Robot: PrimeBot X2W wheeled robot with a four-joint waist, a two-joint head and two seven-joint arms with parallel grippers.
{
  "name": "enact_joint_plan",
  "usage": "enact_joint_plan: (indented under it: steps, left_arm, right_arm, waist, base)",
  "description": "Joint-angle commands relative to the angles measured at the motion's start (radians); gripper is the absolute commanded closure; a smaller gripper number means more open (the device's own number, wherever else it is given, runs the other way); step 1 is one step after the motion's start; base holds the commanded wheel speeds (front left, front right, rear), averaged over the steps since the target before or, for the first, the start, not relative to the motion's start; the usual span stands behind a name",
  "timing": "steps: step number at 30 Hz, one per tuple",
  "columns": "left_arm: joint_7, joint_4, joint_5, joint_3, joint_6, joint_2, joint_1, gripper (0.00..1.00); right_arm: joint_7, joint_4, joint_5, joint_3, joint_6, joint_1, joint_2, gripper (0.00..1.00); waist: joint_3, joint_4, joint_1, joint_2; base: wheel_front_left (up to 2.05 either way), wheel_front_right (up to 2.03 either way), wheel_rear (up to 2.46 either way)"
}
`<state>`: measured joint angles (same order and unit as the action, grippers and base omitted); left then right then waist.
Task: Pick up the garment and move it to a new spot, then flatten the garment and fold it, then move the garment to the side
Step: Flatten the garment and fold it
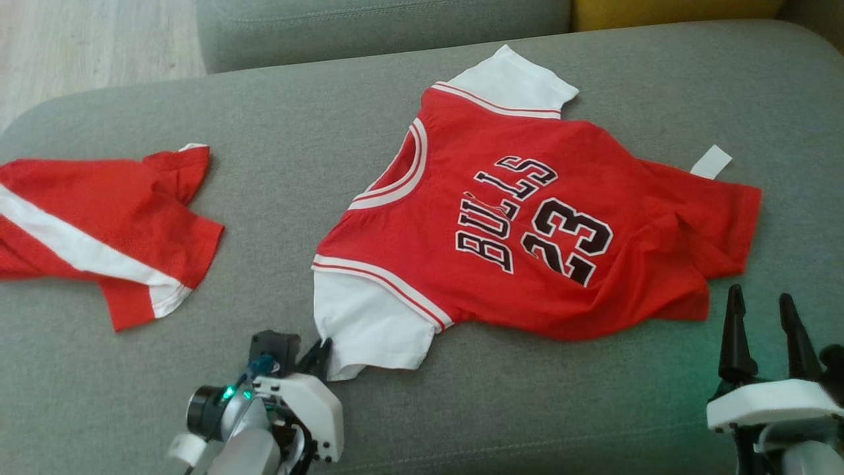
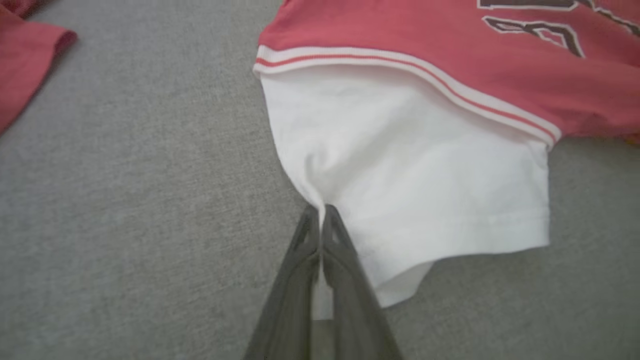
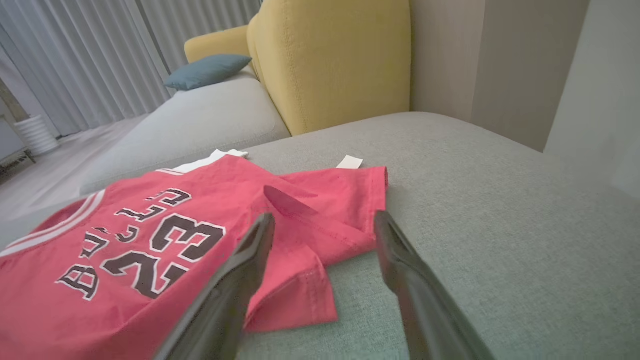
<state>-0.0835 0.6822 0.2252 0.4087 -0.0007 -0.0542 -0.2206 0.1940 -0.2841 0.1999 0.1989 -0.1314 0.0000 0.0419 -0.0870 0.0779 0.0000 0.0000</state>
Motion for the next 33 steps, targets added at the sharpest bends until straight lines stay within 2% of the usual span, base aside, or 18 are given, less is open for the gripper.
enact_joint_plan:
  steps: [1,7,18,33]
  left_arm:
    - [-0.026,-0.023,0.008,-0.027,0.004,-0.003,-0.027,1.00]
    - [-0.118,-0.058,0.026,-0.041,0.024,-0.001,-0.037,1.00]
    - [-0.138,-0.066,0.032,-0.005,0.011,0.000,-0.041,1.00]
    - [-0.143,-0.062,0.044,0.010,0.014,-0.002,-0.047,1.00]
  right_arm:
    - [-0.009,0.015,-0.017,-0.016,0.001,-0.044,0.008,0.00]
    - [-0.071,-0.096,-0.008,0.010,0.001,-0.100,0.008,0.00]
    - [-0.073,-0.339,-0.042,0.047,0.001,-0.231,0.008,0.00]
    - [-0.012,-0.481,-0.064,0.037,0.001,-0.296,0.008,0.00]
  waist:
    - [-0.001,-0.007,0.0000,0.0000]
    - [-0.004,-0.037,0.0000,0.0000]
    - [-0.020,-0.070,0.0000,0.0000]
    - [-0.026,-0.069,0.0000,0.0000]
  base:
    - [0.00,0.00,0.00]
    - [0.00,0.00,0.00]
    - [0.00,0.00,0.00]
    - [0.00,0.00,0.00]
